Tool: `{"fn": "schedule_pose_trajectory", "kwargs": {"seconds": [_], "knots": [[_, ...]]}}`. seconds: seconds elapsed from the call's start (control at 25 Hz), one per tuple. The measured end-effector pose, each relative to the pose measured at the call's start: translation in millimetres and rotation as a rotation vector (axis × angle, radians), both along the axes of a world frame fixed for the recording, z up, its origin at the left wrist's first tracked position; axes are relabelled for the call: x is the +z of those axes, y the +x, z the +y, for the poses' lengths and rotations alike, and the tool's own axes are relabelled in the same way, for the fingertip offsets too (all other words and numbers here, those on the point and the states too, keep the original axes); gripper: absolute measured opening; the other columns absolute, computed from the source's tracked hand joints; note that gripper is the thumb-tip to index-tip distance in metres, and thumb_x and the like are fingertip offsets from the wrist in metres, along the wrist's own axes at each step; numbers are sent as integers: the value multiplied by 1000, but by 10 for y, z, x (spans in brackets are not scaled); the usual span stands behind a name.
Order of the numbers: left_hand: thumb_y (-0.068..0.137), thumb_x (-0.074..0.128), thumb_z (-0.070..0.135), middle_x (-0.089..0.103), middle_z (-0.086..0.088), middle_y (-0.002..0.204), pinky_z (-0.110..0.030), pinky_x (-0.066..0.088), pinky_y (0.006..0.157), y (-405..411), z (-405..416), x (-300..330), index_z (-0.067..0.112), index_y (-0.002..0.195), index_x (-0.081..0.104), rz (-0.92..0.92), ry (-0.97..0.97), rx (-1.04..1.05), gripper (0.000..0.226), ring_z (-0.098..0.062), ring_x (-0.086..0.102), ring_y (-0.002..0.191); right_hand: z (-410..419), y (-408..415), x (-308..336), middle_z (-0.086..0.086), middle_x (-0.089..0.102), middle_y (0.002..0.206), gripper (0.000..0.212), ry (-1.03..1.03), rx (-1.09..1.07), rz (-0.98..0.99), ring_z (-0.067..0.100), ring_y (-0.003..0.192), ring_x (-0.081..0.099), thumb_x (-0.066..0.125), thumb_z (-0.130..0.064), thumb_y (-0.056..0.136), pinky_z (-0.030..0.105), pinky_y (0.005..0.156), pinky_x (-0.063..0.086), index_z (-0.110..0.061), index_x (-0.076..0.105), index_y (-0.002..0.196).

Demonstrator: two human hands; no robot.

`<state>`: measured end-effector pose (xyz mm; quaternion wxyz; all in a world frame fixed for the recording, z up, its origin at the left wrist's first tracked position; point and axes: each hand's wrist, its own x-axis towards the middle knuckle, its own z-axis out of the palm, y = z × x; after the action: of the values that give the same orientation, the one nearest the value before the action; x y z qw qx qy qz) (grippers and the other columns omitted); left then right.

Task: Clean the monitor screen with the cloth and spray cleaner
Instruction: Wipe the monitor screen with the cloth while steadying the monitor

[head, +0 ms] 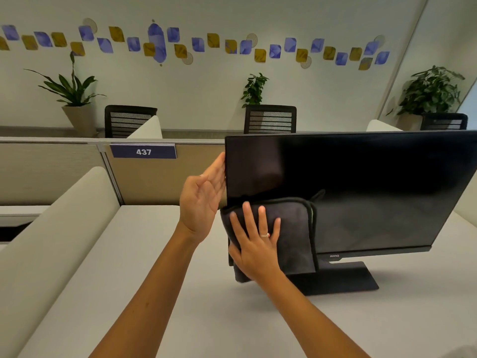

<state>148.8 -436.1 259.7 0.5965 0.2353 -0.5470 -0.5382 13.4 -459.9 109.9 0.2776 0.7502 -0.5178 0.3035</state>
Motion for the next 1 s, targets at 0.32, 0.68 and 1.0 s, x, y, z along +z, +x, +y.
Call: {"fn": "schedule_pose_trajectory", "kwargs": {"seconds": [0.32, 0.68, 1.0], "knots": [[85, 21, 35, 37, 12, 143, -18, 33, 106, -32, -8, -28, 25, 137, 29, -44, -12, 38, 54, -8, 35, 135, 239, -73, -575, 2, -8, 160, 80, 146, -48, 53, 30, 146, -7, 48, -45, 81, 59, 111, 4, -30, 10, 150], [84, 20, 35, 40, 6, 143, -25, 34, 108, 21, -5, -23, 20, 140, 27, -113, -12, 51, 58, -12, 39, 133, -26, 309, 488, 8, 0, 158, 74, 27, -4, -268, 33, 145, -10, 38, -37, 86, 56, 114, -6, -26, 3, 151], [83, 23, 25, 39, -2, 145, -26, 31, 111, -145, 29, -29, 8, 142, 25, -102, -41, 174, 62, -13, 37, 134, -301, -97, 1313, 11, 12, 158, 74, -152, 44, -258, 31, 145, -3, 45, -36, 84, 58, 115, -2, -25, 14, 150]]}}
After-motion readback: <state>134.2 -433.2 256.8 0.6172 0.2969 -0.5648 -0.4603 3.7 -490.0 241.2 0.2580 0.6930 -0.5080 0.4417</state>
